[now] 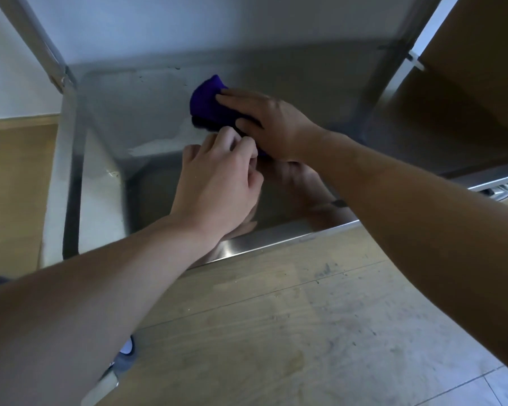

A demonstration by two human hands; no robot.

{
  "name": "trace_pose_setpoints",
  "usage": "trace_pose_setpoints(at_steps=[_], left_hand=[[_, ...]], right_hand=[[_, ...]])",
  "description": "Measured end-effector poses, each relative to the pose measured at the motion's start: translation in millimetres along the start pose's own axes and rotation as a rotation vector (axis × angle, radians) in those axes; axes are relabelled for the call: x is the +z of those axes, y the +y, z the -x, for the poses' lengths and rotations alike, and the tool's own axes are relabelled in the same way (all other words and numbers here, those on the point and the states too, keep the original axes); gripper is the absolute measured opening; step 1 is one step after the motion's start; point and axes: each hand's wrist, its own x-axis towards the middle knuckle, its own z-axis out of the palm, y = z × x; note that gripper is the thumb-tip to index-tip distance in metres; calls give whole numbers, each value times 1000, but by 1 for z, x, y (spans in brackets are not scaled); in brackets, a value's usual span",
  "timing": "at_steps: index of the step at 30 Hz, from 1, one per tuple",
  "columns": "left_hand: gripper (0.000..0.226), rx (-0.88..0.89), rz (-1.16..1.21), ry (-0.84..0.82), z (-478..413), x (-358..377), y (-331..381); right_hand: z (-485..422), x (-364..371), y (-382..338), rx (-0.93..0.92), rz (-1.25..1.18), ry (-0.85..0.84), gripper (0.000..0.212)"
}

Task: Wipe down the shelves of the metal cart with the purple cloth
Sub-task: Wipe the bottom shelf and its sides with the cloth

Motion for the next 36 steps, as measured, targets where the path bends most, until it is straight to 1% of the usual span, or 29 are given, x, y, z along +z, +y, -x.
trace_pose_setpoints(at_steps=[4,10,13,18,20,25,30,36], left_hand=[[13,-5,-16,-5,0,-1,-2],[16,9,-145,-47,-9,-6,12],[15,-2,-96,-42,-14,-1,25],[18,91,23,-34,-24,21,60],[21,107,91,-36,-33,29,73],[23,58,234,-53,-53,46,90],[16,44,154,-45,-53,59,98],[17,57,97,-49,-50,59,105]], right_hand=[[11,-6,13,72,18,33,49],[41,-26,45,309,100,130,48],[61,-39,65,406,129,180,47],[96,-62,97,570,171,224,47],[111,-71,110,608,187,229,47],[144,-88,143,646,200,259,48],[165,-105,174,746,232,273,48],[156,-114,203,827,220,297,49]])
